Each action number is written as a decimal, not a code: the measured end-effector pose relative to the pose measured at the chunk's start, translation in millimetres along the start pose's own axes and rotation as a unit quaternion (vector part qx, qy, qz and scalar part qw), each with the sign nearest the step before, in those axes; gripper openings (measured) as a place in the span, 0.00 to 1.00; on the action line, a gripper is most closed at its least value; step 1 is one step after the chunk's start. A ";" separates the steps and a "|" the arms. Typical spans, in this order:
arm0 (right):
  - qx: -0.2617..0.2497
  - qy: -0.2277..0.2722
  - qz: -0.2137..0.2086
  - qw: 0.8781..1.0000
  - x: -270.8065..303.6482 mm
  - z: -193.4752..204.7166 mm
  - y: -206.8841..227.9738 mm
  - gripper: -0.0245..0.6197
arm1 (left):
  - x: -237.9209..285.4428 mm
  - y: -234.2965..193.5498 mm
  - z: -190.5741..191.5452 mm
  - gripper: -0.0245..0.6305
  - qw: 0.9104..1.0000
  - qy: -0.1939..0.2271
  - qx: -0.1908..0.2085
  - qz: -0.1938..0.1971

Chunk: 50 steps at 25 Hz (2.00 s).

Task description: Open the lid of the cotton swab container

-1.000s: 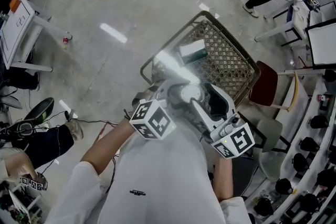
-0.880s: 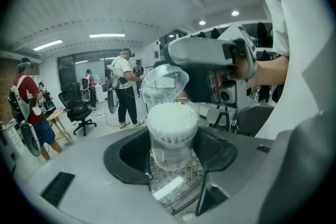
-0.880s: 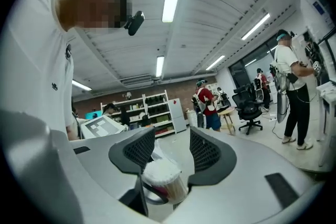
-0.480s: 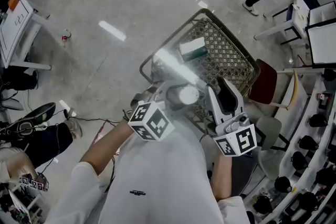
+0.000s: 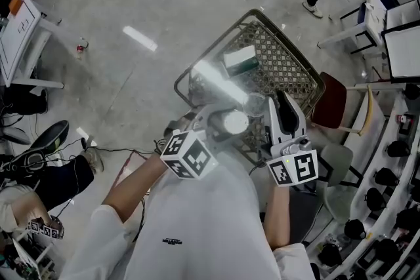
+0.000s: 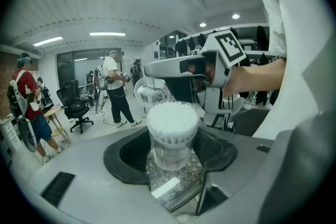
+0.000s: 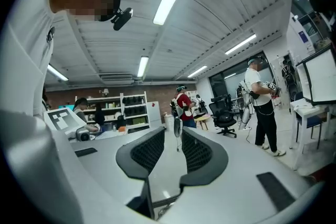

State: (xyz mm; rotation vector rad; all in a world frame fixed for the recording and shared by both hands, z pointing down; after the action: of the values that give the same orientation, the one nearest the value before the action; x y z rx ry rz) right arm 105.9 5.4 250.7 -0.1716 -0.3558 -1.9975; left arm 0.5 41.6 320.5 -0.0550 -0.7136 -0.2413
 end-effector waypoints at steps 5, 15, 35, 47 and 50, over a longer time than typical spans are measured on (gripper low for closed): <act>0.004 0.011 -0.005 1.000 -1.2 -4.1 1.6 0.17 | 2.1 -0.2 -0.3 0.41 1.000 -0.003 -0.007 -0.003; -0.021 0.022 0.018 0.999 -18.5 -14.3 4.5 0.17 | -7.2 -8.8 7.4 0.41 0.999 -0.011 -0.021 -0.029; -0.066 -0.092 0.126 0.986 -79.3 63.8 29.7 0.06 | -19.7 -34.5 2.3 0.41 0.992 0.025 -0.096 -0.085; -0.059 -0.099 0.113 0.987 -71.6 78.1 18.0 0.05 | -24.6 -36.4 10.4 0.41 0.985 0.033 -0.133 -0.101; -0.057 -0.095 0.108 0.988 -70.8 78.7 16.8 0.05 | -24.5 -34.0 11.5 0.41 0.985 0.034 -0.135 -0.104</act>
State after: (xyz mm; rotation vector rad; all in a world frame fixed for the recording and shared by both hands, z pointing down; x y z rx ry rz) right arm 149.2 84.7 308.4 -0.4562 -0.3296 -1.7911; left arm -32.8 15.0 312.1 -0.2299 -0.6151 -0.5374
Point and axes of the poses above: the fingertips, and each gripper's own axes: x forward along the fingers, y to its right, z out of its underside, the point moved 4 cm from there along -x, backward along the fingers, and after that the axes turned 14 degrees about -y, right-handed, at the moved point
